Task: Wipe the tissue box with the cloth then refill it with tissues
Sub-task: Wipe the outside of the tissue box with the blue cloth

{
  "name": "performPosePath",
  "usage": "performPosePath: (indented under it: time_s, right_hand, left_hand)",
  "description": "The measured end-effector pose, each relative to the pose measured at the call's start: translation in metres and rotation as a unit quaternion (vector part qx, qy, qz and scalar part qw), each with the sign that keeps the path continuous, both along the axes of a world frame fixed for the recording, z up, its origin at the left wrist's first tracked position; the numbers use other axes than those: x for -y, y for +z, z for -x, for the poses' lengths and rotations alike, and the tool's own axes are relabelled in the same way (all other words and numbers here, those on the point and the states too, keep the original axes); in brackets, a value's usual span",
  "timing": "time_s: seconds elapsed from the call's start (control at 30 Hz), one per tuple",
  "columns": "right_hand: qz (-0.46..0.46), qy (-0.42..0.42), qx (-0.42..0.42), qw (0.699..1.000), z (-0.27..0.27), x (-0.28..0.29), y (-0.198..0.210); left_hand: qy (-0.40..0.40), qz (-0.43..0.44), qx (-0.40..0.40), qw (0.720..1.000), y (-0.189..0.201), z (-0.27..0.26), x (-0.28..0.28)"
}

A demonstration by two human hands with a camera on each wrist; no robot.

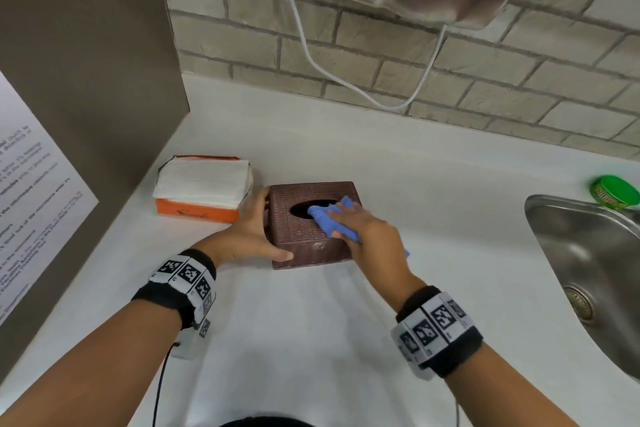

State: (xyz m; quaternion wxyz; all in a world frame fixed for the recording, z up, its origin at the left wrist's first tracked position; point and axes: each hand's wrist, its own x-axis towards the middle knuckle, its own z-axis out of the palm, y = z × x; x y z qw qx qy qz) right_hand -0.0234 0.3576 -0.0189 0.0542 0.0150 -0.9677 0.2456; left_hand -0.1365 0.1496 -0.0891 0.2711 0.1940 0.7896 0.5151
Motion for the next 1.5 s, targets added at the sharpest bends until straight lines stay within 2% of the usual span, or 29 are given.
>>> performPosePath:
  time_s: [0.1,0.17,0.23,0.3,0.4,0.47,0.53,0.6,0.7,0.73,0.87,0.97,1.07,1.23,1.37,1.5]
  right_hand:
    - [-0.066,0.068,0.110,0.989,0.024,0.056,0.009]
    - [-0.053,0.095,0.086,0.990,0.028,0.069,0.009]
    - [-0.016,0.097,0.046,0.994,0.017,0.055,0.006]
    - [-0.008,0.055,0.031,0.998,0.002,0.024,0.001]
    - [0.030,-0.040,0.027,0.998,0.000,-0.020,0.005]
    - [0.046,-0.105,0.029,0.993,0.011,-0.032,0.012]
    - [0.033,-0.161,-0.018,0.986,0.026,-0.022,0.019]
    - [0.029,-0.103,-0.054,0.993,0.037,0.010,0.020]
    - [-0.097,0.044,0.004,0.994,0.046,0.068,-0.005]
    - [-0.116,0.055,0.004,0.992,0.051,0.075,-0.013]
    - [-0.089,0.055,0.025,0.994,0.076,0.058,-0.012]
    - [-0.043,0.039,0.034,0.998,0.085,0.040,-0.004]
    - [0.012,-0.019,0.080,0.997,0.085,0.022,0.002]
    - [-0.048,-0.116,0.096,0.987,0.086,-0.011,0.011]
    - [-0.097,-0.119,0.063,0.986,0.058,-0.023,0.005]
    - [-0.039,-0.129,0.051,0.990,0.015,-0.022,0.001]
  left_hand:
    - [-0.046,0.007,0.005,0.999,-0.005,0.006,0.003]
    - [-0.082,0.030,0.018,0.996,-0.003,0.007,0.006]
    - [-0.049,0.033,0.010,0.998,-0.005,0.008,0.006]
    - [-0.006,0.005,0.010,1.000,-0.006,0.007,0.004]
    - [-0.004,0.006,-0.004,1.000,-0.004,0.003,0.003]
    - [-0.007,0.010,-0.007,1.000,-0.003,0.003,0.004]
    - [0.001,0.013,0.000,1.000,-0.004,0.005,0.002]
    - [0.006,0.012,0.001,1.000,-0.003,0.003,0.001]
    - [-0.023,0.029,0.017,0.999,-0.005,0.004,0.004]
    - [-0.029,0.041,0.014,0.999,-0.002,0.003,0.005]
    - [0.006,0.051,-0.018,0.999,-0.003,0.006,0.005]
    - [0.016,0.017,0.004,1.000,-0.002,0.003,0.004]
    - [0.015,0.002,0.011,1.000,-0.001,-0.001,0.002]
    - [0.015,-0.016,0.016,1.000,-0.002,-0.003,0.001]
    - [0.018,-0.017,0.007,1.000,-0.003,-0.004,0.002]
    - [0.011,-0.014,0.021,1.000,-0.003,-0.004,0.002]
